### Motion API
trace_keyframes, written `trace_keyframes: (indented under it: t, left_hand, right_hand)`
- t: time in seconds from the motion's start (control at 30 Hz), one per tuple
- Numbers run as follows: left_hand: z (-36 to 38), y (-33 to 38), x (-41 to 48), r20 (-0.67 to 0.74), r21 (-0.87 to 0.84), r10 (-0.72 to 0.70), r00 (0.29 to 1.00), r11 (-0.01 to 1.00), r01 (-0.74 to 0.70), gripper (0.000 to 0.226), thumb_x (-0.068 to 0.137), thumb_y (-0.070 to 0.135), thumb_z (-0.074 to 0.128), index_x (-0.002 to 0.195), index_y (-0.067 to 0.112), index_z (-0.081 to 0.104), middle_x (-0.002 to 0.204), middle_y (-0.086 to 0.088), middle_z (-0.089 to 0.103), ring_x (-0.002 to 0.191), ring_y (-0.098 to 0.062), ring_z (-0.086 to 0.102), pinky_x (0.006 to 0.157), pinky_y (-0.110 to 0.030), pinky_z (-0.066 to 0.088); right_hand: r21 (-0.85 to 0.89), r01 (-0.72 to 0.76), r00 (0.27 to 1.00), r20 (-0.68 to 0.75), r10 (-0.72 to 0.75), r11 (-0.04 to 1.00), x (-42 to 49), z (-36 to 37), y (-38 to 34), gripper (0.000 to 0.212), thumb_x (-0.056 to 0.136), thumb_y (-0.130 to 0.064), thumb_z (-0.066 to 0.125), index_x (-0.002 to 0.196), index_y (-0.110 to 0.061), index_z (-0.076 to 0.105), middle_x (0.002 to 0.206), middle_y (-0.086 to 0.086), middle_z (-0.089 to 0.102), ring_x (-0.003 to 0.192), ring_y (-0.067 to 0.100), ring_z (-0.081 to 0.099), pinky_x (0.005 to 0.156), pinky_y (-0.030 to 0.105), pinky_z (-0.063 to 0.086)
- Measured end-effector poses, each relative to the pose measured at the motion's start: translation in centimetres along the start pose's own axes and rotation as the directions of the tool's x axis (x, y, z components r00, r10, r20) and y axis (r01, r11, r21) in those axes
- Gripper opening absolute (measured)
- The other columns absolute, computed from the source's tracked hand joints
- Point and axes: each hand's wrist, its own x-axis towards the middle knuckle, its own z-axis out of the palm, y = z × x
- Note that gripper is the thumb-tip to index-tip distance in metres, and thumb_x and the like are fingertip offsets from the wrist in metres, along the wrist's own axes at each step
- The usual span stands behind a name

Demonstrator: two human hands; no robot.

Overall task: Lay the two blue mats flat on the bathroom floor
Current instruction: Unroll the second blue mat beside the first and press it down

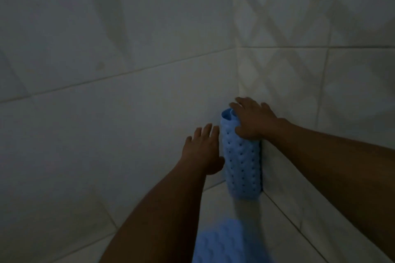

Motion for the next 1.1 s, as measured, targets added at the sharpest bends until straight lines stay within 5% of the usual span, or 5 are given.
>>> trace_keyframes:
  t: [0.13, 0.47, 0.7, 0.83, 1.1]
  left_hand:
    - [0.3, 1.2, 3.8, 0.011, 0.030, 0.032, 0.999, 0.999, -0.033, 0.107, 0.093, 0.047, 0.065, 0.161, 0.015, -0.011, 0.171, -0.006, -0.011, 0.157, -0.031, -0.003, 0.125, -0.051, 0.014]
    - [1.9, 2.9, 5.4, -0.020, 0.035, 0.068, 0.997, 0.997, -0.067, 0.105, 0.087, 0.034, 0.076, 0.162, 0.018, 0.003, 0.171, -0.003, -0.001, 0.154, -0.030, 0.018, 0.118, -0.054, 0.029]
    - [1.5, 2.3, -1.2, -0.102, 0.101, 0.117, 0.988, 0.989, -0.107, 0.081, 0.092, 0.027, 0.067, 0.155, 0.027, 0.016, 0.135, -0.011, 0.059, 0.120, -0.032, 0.057, 0.097, -0.046, 0.044]
    - [0.4, 0.4, -5.9, -0.097, 0.084, 0.149, 0.984, 0.986, -0.141, 0.085, 0.090, 0.036, 0.070, 0.155, 0.032, 0.016, 0.144, -0.010, 0.050, 0.131, -0.032, 0.048, 0.102, -0.049, 0.044]
    - [-5.9, -4.7, -11.2, -0.031, -0.388, -0.018, 0.999, 0.922, 0.005, 0.141, 0.042, 0.060, 0.097, 0.152, 0.038, 0.012, 0.150, -0.002, 0.048, 0.133, -0.028, 0.050, 0.104, -0.053, 0.049]
  right_hand:
    - [-0.068, -0.028, 0.983, 0.181, 0.040, 0.997, 1.5, 3.0, 0.6, 0.097, 0.088, -0.044, 0.057, 0.156, -0.022, -0.008, 0.166, 0.007, 0.004, 0.152, 0.030, 0.001, 0.118, 0.061, 0.015]
    - [0.100, 0.076, 0.993, 0.082, -0.084, 0.992, -1.2, 4.2, 1.1, 0.084, 0.088, -0.028, 0.062, 0.154, -0.012, 0.013, 0.159, 0.007, 0.024, 0.146, 0.027, 0.017, 0.116, 0.042, 0.032]
    - [0.091, 0.056, 0.998, 0.030, -0.059, 0.994, -7.0, 4.7, -0.6, 0.034, 0.094, -0.021, 0.055, 0.126, -0.015, 0.047, 0.134, 0.006, 0.050, 0.129, 0.025, 0.041, 0.096, 0.039, 0.046]
    - [0.157, 0.098, 0.995, 0.016, -0.102, 0.983, -9.9, 2.7, -2.1, 0.021, 0.099, -0.028, 0.050, 0.117, -0.018, 0.054, 0.123, 0.003, 0.058, 0.110, 0.021, 0.057, 0.086, 0.031, 0.045]
    - [0.131, 0.392, 0.917, -0.134, -0.376, 0.910, -11.2, -6.7, -10.0, 0.033, 0.096, -0.028, 0.056, 0.126, -0.014, 0.056, 0.127, 0.007, 0.060, 0.116, 0.027, 0.054, 0.097, 0.038, 0.043]
